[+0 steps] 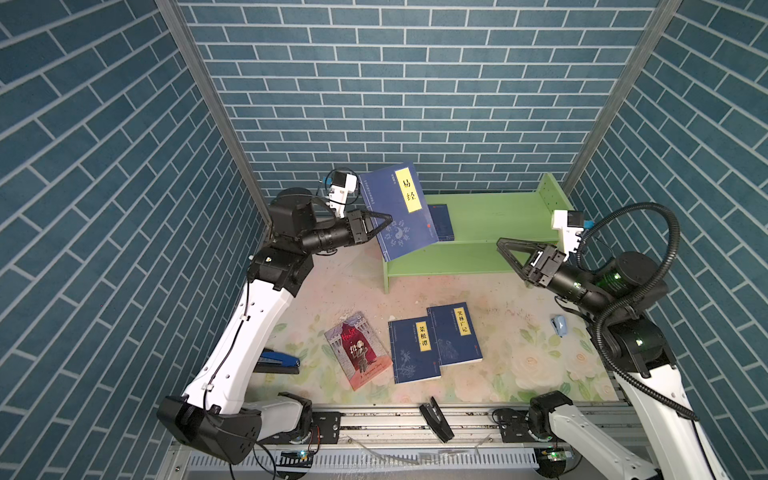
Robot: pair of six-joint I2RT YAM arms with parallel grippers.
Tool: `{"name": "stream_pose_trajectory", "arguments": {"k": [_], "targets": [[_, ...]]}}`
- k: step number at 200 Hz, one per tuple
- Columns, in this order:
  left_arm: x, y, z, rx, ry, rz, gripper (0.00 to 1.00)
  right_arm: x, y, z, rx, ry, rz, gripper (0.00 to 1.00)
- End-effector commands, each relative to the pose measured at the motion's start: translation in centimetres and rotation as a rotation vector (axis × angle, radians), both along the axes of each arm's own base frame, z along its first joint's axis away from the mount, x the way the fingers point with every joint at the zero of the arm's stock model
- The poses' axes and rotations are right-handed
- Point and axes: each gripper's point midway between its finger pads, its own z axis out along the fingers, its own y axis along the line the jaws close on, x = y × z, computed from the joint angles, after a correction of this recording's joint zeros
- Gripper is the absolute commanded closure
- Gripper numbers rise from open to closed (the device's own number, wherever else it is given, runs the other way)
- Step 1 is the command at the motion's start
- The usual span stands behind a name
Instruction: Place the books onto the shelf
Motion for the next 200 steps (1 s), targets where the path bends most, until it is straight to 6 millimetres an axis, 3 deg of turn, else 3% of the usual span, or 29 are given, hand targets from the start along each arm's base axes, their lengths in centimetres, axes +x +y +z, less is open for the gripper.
{"name": "stream_pose_trajectory", "arguments": {"k": [1, 37, 63, 116, 200], "targets": [[-1.7, 0.8, 3.3, -0.062, -0.099, -0.015, 0.99, 0.6, 1.7, 0.2, -0.036, -0.064, 0.007, 0.13], [-1.0, 0.7, 2.4, -0.092, -0.066, -0.026, 0.99, 0.6, 4.9, -3.0, -0.016, -0.052, 0.057, 0.13], [-0.5, 0.5, 1.6, -0.112, -0.038, -0.034, 0.99, -0.6, 7.9, -4.6, 0.021, -0.088, 0.099, 0.13], [-0.9, 0.1, 0.3, -0.163, 0.001, -0.085, 0.99, -1.5, 12.1, -6.3, 0.123, -0.15, 0.135, 0.12], [-1.2, 0.1, 0.4, -0.239, 0.07, -0.1, 0.99, 0.5, 13.6, -6.3, 0.236, -0.218, 0.083, 0.12]]}}
